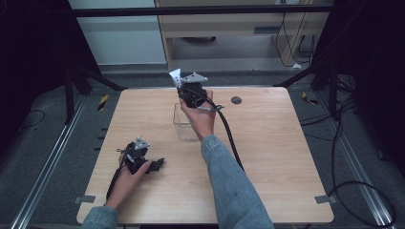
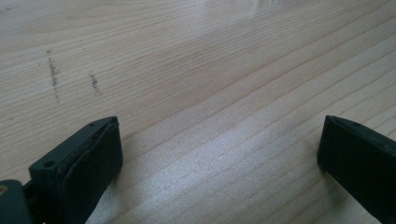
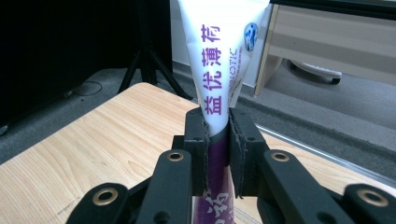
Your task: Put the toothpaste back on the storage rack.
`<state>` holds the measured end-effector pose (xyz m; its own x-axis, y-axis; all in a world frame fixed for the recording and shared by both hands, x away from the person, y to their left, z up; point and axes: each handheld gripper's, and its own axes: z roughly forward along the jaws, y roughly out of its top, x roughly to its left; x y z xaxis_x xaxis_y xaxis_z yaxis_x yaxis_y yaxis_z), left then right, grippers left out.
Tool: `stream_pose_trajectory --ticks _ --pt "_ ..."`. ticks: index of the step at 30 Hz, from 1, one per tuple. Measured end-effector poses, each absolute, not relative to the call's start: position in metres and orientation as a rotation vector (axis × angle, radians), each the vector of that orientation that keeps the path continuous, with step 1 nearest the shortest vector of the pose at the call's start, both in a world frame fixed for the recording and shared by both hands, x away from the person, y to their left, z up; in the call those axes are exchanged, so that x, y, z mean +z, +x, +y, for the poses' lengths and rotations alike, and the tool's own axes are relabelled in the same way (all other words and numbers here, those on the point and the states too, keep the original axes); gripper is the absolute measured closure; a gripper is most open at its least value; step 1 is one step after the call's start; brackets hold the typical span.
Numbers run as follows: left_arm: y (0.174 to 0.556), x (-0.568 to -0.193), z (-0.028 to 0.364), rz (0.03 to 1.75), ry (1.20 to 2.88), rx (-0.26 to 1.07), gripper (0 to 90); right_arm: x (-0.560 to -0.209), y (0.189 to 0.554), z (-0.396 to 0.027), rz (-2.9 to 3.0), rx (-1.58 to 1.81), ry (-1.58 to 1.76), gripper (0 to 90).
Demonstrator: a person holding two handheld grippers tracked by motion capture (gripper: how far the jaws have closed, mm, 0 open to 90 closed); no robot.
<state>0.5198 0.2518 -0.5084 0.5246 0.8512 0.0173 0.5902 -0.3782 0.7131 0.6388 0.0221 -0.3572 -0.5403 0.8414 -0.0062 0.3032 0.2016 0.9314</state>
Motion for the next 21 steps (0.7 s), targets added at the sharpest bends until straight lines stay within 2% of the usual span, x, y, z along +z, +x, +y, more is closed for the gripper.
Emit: stream_pose_trajectory --ticks 21 --pt "0.52 -0.509 0.252 1.168 2.104 0.51 0.0 -0.37 0.634 0.02 1.981 1.291 1.061 79.0"
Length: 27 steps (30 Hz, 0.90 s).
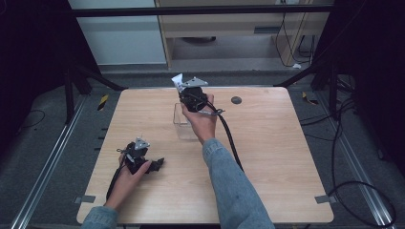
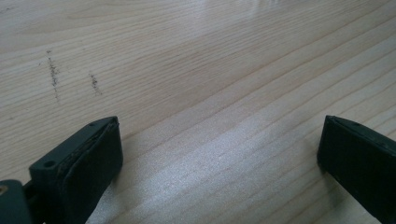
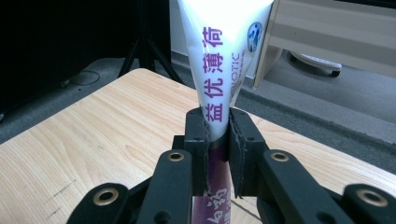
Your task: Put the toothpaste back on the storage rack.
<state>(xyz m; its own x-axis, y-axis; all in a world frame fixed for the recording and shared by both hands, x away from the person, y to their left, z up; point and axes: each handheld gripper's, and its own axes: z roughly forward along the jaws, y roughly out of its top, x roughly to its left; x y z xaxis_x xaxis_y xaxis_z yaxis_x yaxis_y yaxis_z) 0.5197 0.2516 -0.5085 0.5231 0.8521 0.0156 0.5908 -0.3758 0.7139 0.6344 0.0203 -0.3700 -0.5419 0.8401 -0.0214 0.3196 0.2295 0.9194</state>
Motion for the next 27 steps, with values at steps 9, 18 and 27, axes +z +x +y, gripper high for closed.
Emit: stream_pose_trajectory --ticks 9,18,27 --pt "0.52 -0.508 0.252 1.164 2.11 0.512 0.0 -0.372 0.628 0.02 1.998 1.283 1.049 79.1" --pt "0.52 -0.508 0.252 1.164 2.109 0.511 0.0 -0.381 0.625 0.017 2.024 1.253 1.061 79.1" --pt "0.52 -0.508 0.252 1.164 2.11 0.512 0.0 -0.388 0.622 0.015 2.04 1.232 1.069 79.4"
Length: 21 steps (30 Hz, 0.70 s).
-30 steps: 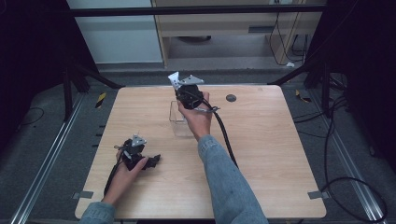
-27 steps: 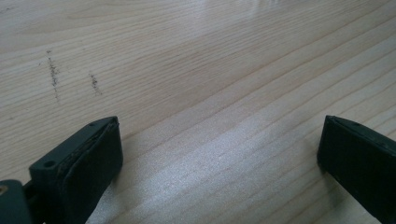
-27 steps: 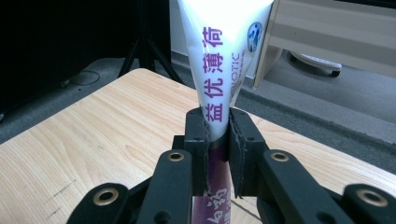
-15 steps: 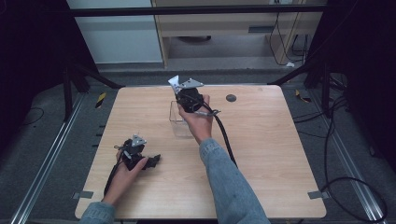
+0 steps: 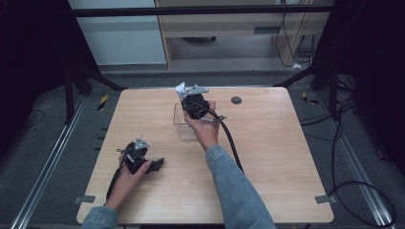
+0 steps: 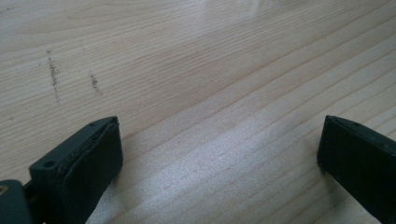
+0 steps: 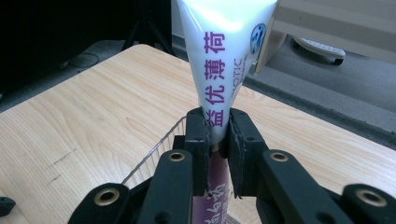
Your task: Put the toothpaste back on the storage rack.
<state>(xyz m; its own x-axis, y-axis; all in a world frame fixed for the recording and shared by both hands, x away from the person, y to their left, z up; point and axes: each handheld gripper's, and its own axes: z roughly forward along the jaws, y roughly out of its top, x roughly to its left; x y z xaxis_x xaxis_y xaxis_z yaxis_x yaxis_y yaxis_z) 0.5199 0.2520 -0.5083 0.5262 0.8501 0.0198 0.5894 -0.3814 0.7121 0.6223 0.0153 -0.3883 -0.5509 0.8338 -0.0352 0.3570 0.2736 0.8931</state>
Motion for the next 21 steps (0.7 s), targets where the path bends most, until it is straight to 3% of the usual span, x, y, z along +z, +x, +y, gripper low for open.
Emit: stream_pose_trajectory --ticks 21 --pt "0.52 -0.508 0.252 1.164 2.109 0.511 0.0 -0.399 0.621 0.025 2.077 1.194 1.057 79.7"
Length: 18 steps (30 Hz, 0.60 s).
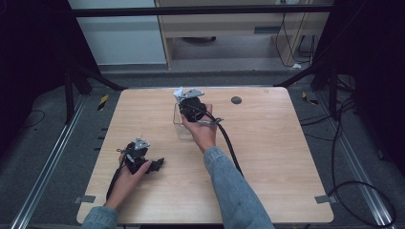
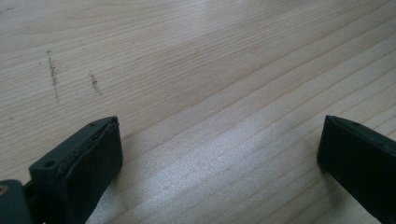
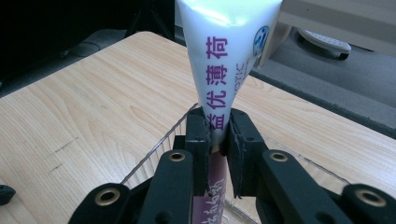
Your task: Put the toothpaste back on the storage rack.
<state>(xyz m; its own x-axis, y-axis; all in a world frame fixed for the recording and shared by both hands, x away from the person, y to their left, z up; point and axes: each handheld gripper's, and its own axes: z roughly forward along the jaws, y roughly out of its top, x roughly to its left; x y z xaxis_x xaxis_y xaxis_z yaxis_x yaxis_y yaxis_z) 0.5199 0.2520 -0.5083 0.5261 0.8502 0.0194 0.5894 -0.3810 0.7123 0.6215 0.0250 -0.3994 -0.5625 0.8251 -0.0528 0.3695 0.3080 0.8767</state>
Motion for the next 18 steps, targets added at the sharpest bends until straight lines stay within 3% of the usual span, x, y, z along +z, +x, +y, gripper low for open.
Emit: stream_pose_trajectory --ticks 18 --pt "0.5199 -0.5083 0.252 1.164 2.109 0.511 0.0 -0.4026 0.6223 0.029 2.092 1.187 1.052 79.7"
